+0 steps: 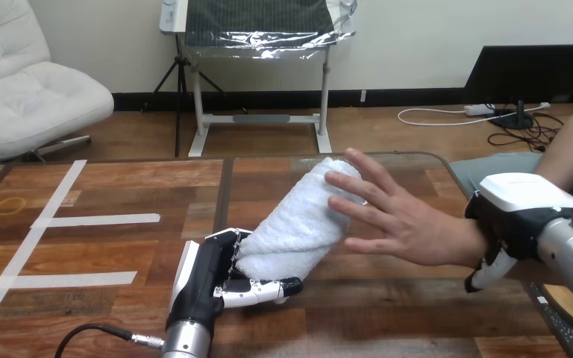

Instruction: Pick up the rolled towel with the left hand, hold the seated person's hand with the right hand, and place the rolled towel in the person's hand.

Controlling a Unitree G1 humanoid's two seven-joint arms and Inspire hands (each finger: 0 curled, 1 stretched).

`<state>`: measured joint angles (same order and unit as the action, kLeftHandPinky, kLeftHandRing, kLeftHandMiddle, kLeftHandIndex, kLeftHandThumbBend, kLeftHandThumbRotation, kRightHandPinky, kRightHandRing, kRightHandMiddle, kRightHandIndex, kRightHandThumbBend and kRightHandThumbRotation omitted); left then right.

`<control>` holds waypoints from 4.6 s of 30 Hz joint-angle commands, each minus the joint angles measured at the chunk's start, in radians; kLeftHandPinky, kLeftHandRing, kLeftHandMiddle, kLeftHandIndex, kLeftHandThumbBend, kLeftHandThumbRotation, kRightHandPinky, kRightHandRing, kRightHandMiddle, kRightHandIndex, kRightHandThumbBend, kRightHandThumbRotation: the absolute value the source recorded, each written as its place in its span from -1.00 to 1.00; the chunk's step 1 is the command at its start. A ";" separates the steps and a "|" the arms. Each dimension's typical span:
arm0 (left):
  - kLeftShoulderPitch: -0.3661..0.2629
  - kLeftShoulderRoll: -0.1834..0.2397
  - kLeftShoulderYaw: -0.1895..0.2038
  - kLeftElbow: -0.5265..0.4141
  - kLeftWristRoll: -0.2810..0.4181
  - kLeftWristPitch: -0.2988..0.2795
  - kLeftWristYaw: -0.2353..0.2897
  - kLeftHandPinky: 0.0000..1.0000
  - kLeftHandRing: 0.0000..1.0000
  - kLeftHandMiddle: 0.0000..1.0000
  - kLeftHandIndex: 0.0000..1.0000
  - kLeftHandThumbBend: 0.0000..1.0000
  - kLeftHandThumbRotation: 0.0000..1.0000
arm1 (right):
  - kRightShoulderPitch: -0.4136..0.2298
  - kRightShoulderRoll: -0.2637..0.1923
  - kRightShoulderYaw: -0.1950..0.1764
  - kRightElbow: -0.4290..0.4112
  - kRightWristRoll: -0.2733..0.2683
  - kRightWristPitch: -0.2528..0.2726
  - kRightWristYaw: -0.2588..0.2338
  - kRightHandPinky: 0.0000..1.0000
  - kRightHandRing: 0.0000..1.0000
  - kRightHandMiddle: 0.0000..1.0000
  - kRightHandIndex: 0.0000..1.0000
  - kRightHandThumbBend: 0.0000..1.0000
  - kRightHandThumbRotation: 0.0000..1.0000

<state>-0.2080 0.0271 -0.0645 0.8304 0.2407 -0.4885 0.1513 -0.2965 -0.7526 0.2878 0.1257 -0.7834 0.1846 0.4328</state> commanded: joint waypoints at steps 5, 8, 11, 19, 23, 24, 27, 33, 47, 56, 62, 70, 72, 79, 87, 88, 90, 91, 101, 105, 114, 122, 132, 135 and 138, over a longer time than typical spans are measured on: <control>-0.101 -0.015 -0.021 -0.003 0.008 -0.032 0.011 -0.30 -0.22 -0.13 0.02 0.22 -1.00 | -0.036 0.006 -0.047 -0.017 0.007 0.005 -0.050 -0.74 -0.57 -0.37 -0.29 0.43 -1.00; -0.104 -0.021 -0.025 -0.008 0.010 -0.023 0.011 -0.30 -0.21 -0.13 0.02 0.21 -1.00 | -0.039 0.010 -0.049 -0.011 0.011 0.006 -0.050 -0.74 -0.58 -0.38 -0.30 0.44 -1.00; -0.108 -0.027 -0.027 -0.010 0.007 -0.022 0.007 -0.29 -0.21 -0.13 0.02 0.21 -1.00 | -0.043 0.014 -0.050 -0.014 0.011 0.010 -0.045 -0.75 -0.58 -0.39 -0.30 0.43 -1.00; -0.116 -0.049 -0.031 -0.012 -0.018 -0.029 -0.020 -0.30 -0.21 -0.11 0.01 0.18 -1.00 | -0.053 0.024 -0.051 -0.013 0.012 0.032 -0.028 -0.74 -0.57 -0.37 -0.28 0.42 -1.00; -0.120 -0.060 -0.033 -0.015 -0.016 -0.022 -0.023 -0.30 -0.21 -0.12 0.01 0.18 -1.00 | -0.052 0.025 -0.055 -0.011 0.015 0.026 -0.034 -0.73 -0.56 -0.35 -0.25 0.42 -1.00; -0.122 -0.065 -0.035 -0.013 -0.016 -0.022 -0.025 -0.30 -0.21 -0.12 0.01 0.18 -1.00 | -0.050 0.026 -0.057 -0.010 0.018 0.021 -0.040 -0.73 -0.56 -0.35 -0.25 0.42 -1.00; -0.127 -0.074 -0.036 -0.007 -0.020 -0.026 -0.030 -0.30 -0.22 -0.12 0.01 0.17 -1.00 | -0.047 0.026 -0.061 -0.005 0.021 0.010 -0.052 -0.72 -0.55 -0.34 -0.25 0.43 -1.00; -0.137 -0.096 -0.046 -0.003 -0.019 -0.024 -0.032 -0.29 -0.22 -0.13 0.01 0.17 -1.00 | -0.048 0.027 -0.059 -0.002 0.020 0.019 -0.044 -0.73 -0.56 -0.35 -0.25 0.43 -1.00; -0.150 -0.158 -0.082 -0.010 -0.006 -0.032 -0.047 -0.31 -0.22 -0.13 0.01 0.18 -0.88 | -0.041 0.022 -0.055 -0.003 0.011 0.027 -0.044 -0.73 -0.56 -0.34 -0.24 0.42 -1.00; -0.149 -0.191 -0.115 -0.029 -0.012 -0.039 -0.061 -0.34 -0.25 -0.14 -0.03 0.20 -0.76 | -0.034 0.017 -0.062 -0.002 0.022 0.012 -0.054 -0.71 -0.53 -0.32 -0.23 0.41 -1.00; -0.145 -0.199 -0.134 -0.047 -0.014 -0.025 -0.063 -0.34 -0.25 -0.14 -0.04 0.19 -0.74 | -0.035 0.018 -0.063 -0.001 0.021 0.016 -0.049 -0.70 -0.52 -0.30 -0.22 0.41 -1.00; -0.141 -0.198 -0.150 -0.050 -0.018 -0.031 -0.066 -0.35 -0.26 -0.15 -0.05 0.20 -0.71 | -0.035 0.019 -0.064 0.003 0.019 0.011 -0.055 -0.72 -0.55 -0.33 -0.23 0.41 -1.00; -0.140 -0.197 -0.153 -0.051 -0.018 -0.029 -0.065 -0.35 -0.26 -0.15 -0.05 0.20 -0.70 | -0.035 0.018 -0.063 0.004 0.016 0.008 -0.058 -0.73 -0.55 -0.34 -0.23 0.41 -1.00; -0.138 -0.192 -0.159 -0.051 -0.014 -0.020 -0.061 -0.35 -0.26 -0.15 -0.04 0.20 -0.67 | -0.041 0.016 -0.050 0.011 -0.005 0.019 -0.054 -0.72 -0.54 -0.31 -0.16 0.45 -1.00; -0.137 -0.185 -0.160 -0.048 -0.021 -0.018 -0.069 -0.35 -0.25 -0.15 -0.04 0.20 -0.66 | -0.040 0.018 -0.047 0.003 -0.022 0.039 -0.042 -0.54 -0.29 -0.04 0.10 0.53 -1.00; -0.137 -0.182 -0.160 -0.047 -0.022 -0.019 -0.073 -0.35 -0.25 -0.15 -0.03 0.20 -0.66 | -0.038 0.017 -0.048 0.001 -0.022 0.036 -0.045 -0.52 -0.26 -0.01 0.12 0.53 -1.00; -0.137 -0.179 -0.161 -0.046 -0.022 -0.021 -0.076 -0.35 -0.25 -0.14 -0.03 0.20 -0.66 | -0.035 0.016 -0.049 -0.001 -0.022 0.033 -0.048 -0.40 -0.12 0.10 0.20 0.55 -1.00; -0.138 -0.175 -0.162 -0.044 -0.021 -0.022 -0.078 -0.34 -0.24 -0.14 -0.03 0.20 -0.66 | -0.034 0.015 -0.049 -0.004 -0.022 0.030 -0.049 -0.36 -0.07 0.14 0.23 0.56 -1.00; -0.151 -0.133 -0.181 -0.034 -0.010 -0.023 -0.156 -0.20 0.03 0.18 0.30 0.25 -0.53 | -0.019 0.011 -0.066 -0.033 -0.005 0.016 -0.050 0.20 0.47 0.60 0.61 0.57 -0.98; -0.160 -0.111 -0.196 -0.030 0.021 -0.020 -0.176 0.13 0.42 0.56 0.67 0.41 -0.32 | -0.013 0.010 -0.074 -0.040 0.003 0.005 -0.053 0.41 0.65 0.73 0.70 0.58 -0.97; -0.161 -0.081 -0.217 -0.048 0.072 -0.001 -0.194 0.84 0.92 0.95 0.96 0.74 -0.06 | 0.013 0.010 -0.091 -0.081 0.001 -0.008 -0.067 0.90 0.95 0.92 0.82 0.63 -0.86; -0.148 -0.073 -0.219 -0.075 0.087 0.009 -0.195 0.98 0.99 0.99 1.00 0.91 0.07 | 0.045 0.015 -0.114 -0.128 -0.001 -0.023 -0.095 0.99 0.99 0.97 0.85 0.67 -0.83; -0.139 -0.067 -0.213 -0.083 0.081 -0.007 -0.187 1.00 1.00 1.00 1.00 0.94 0.13 | 0.077 0.025 -0.146 -0.178 0.014 -0.037 -0.120 0.97 1.00 0.96 0.85 0.69 -0.90; -0.137 -0.063 -0.213 -0.087 0.083 -0.009 -0.182 1.00 1.00 1.00 1.00 0.95 0.15 | 0.089 0.029 -0.158 -0.203 0.023 -0.034 -0.120 0.96 1.00 0.96 0.85 0.69 -0.93; -0.135 -0.060 -0.210 -0.091 0.081 -0.016 -0.180 1.00 1.00 1.00 1.00 0.95 0.16 | 0.101 0.035 -0.170 -0.233 0.029 -0.024 -0.115 0.94 1.00 0.95 0.85 0.69 -0.95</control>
<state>-0.2866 -0.0367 -0.2678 0.7894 0.3207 -0.4718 -0.0351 -0.1747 -0.7257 0.1630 -0.0194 -0.7714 0.1607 0.3473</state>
